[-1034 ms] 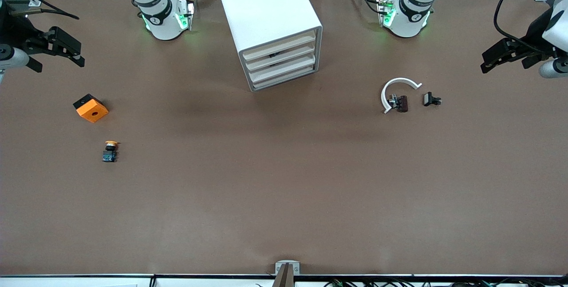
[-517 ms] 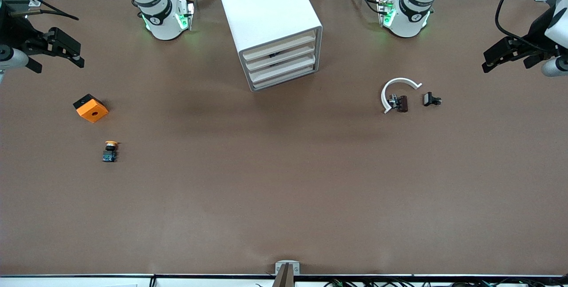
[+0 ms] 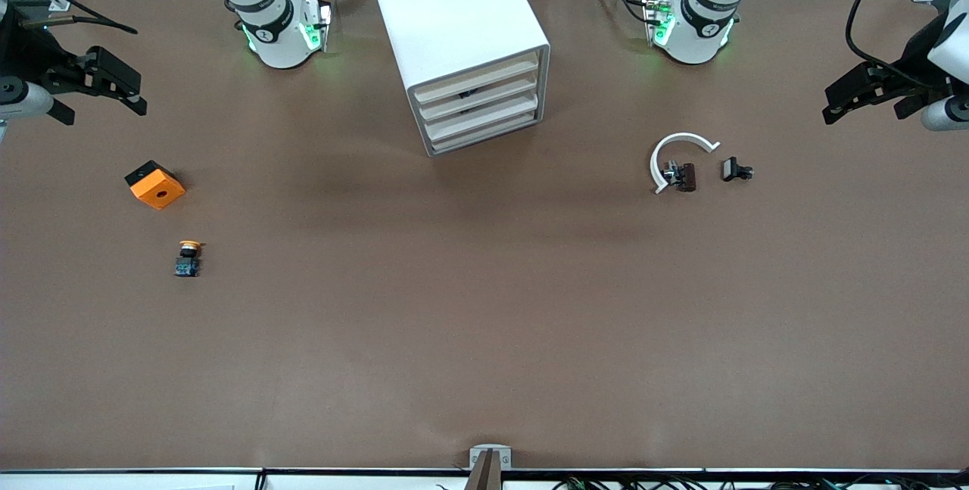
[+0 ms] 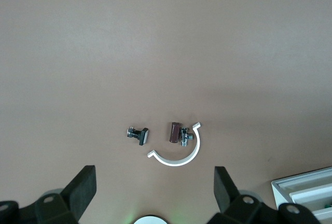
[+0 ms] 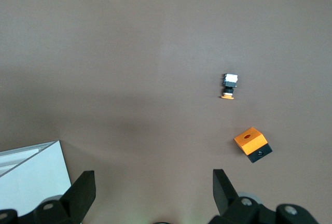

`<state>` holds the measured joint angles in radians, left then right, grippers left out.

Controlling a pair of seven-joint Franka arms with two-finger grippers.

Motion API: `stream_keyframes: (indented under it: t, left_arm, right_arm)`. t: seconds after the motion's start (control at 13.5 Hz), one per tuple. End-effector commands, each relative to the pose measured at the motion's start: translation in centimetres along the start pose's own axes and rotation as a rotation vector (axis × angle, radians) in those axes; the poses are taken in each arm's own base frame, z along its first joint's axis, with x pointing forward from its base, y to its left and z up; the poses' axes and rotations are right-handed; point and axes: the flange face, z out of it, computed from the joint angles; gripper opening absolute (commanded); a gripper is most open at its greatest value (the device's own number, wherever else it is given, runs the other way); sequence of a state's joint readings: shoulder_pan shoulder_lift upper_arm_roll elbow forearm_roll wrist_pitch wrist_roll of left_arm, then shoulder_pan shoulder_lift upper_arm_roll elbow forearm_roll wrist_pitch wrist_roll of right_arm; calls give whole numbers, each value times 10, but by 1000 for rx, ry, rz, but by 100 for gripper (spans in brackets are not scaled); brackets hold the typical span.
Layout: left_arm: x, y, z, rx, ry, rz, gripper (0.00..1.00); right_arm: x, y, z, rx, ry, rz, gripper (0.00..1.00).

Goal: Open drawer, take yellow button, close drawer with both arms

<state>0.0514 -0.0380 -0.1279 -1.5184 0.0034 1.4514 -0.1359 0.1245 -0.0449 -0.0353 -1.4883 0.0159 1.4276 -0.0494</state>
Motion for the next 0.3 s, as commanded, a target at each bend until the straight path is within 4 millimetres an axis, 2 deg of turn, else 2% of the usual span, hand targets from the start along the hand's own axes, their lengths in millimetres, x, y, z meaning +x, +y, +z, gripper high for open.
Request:
stream_keyframes:
  t: [0.0, 0.22]
  left_arm:
    - [2, -2, -8, 9, 12, 21, 100]
    - [2, -3, -8, 9, 12, 19, 100]
  right_arm:
    - [2, -7, -3, 7, 8, -13, 100]
    - [5, -7, -5, 7, 30, -13, 100]
